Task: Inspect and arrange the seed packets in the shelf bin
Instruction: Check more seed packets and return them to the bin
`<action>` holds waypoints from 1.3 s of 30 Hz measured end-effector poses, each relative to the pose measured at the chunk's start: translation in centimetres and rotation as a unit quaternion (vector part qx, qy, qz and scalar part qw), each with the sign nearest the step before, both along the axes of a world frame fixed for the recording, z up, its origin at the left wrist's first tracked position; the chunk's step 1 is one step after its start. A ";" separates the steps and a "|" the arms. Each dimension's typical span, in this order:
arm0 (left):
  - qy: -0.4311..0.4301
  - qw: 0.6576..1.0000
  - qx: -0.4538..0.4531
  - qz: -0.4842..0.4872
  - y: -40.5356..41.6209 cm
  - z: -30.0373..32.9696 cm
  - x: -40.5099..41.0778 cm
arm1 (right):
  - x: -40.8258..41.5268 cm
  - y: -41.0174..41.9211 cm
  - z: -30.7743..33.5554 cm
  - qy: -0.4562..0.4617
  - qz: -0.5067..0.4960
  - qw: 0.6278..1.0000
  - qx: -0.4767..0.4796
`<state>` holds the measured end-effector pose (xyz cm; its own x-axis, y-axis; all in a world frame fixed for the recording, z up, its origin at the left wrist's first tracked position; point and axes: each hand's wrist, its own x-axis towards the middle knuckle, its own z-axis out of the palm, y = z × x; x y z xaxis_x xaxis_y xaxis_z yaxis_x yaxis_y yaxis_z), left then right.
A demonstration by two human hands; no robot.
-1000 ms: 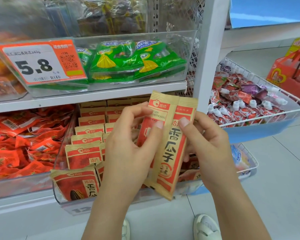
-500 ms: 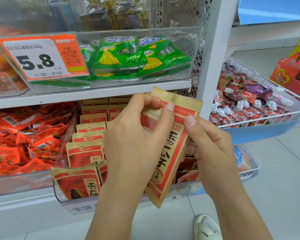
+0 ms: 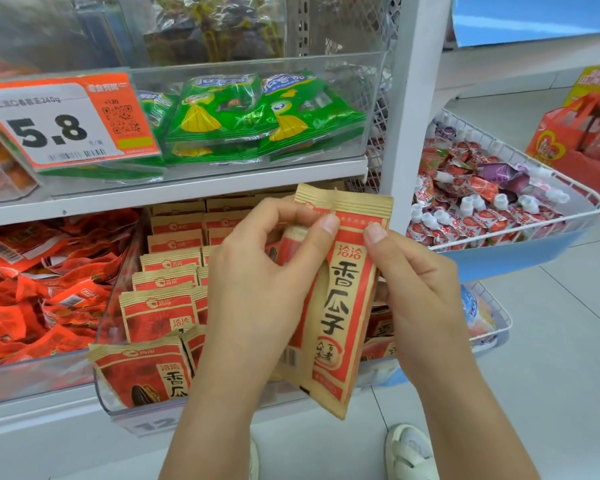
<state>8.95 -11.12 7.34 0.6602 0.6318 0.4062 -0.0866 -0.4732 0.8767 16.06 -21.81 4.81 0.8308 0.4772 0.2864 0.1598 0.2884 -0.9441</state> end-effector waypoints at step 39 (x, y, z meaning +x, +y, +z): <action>0.106 0.954 0.280 -0.023 -0.5 -2.3 -0.9 | 0.7 -0.6 0.9 0.028 0.033 0.999 -0.021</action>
<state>8.04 -11.61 5.03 0.7872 0.3223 0.5258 0.0319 -0.8727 0.4872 16.73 -22.38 5.76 0.8108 0.5428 0.2191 0.0883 0.2566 -0.9625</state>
